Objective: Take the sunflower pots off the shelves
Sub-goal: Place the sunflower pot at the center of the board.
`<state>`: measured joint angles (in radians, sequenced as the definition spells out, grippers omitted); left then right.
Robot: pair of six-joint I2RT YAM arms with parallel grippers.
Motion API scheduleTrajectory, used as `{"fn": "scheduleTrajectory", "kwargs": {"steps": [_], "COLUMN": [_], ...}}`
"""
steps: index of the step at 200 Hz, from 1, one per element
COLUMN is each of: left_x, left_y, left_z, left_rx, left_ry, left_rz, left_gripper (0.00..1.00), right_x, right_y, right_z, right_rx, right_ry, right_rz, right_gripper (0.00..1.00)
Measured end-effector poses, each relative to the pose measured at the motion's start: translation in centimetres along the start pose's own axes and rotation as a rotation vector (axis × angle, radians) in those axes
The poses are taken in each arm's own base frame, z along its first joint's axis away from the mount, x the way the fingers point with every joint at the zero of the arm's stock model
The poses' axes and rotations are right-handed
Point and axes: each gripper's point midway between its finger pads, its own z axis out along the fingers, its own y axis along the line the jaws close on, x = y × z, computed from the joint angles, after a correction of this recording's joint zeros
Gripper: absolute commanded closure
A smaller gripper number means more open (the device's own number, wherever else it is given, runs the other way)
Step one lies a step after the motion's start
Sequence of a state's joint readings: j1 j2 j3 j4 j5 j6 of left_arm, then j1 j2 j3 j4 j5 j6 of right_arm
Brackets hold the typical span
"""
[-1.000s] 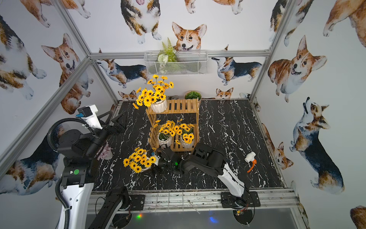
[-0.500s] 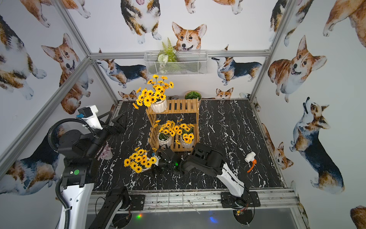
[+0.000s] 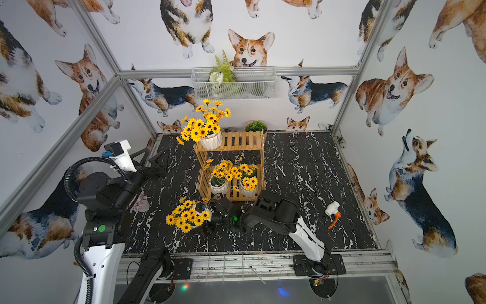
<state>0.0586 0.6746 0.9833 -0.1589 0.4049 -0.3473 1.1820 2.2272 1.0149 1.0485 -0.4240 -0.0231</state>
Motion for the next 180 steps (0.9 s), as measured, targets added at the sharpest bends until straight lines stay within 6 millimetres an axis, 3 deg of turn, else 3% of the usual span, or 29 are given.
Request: {"fn": "scheduleTrajectory", "kwargs": {"steps": [77,180], "left_x": [0.1,0.2], "left_y": [0.1,0.1], "left_z": [0.1,0.0], "left_rx": [-0.002,-0.004], "left_ry": [0.005,0.010], "left_rz": [0.001,0.001], "left_gripper": [0.00,0.00], "right_x": [0.8,1.5], "right_y": [0.1,0.2], "right_z": [0.0,0.0], "right_rx": [-0.007,-0.008], "right_ry": [0.033,0.062], "right_rz": [0.012,0.021], "right_gripper": [0.00,0.00]}}
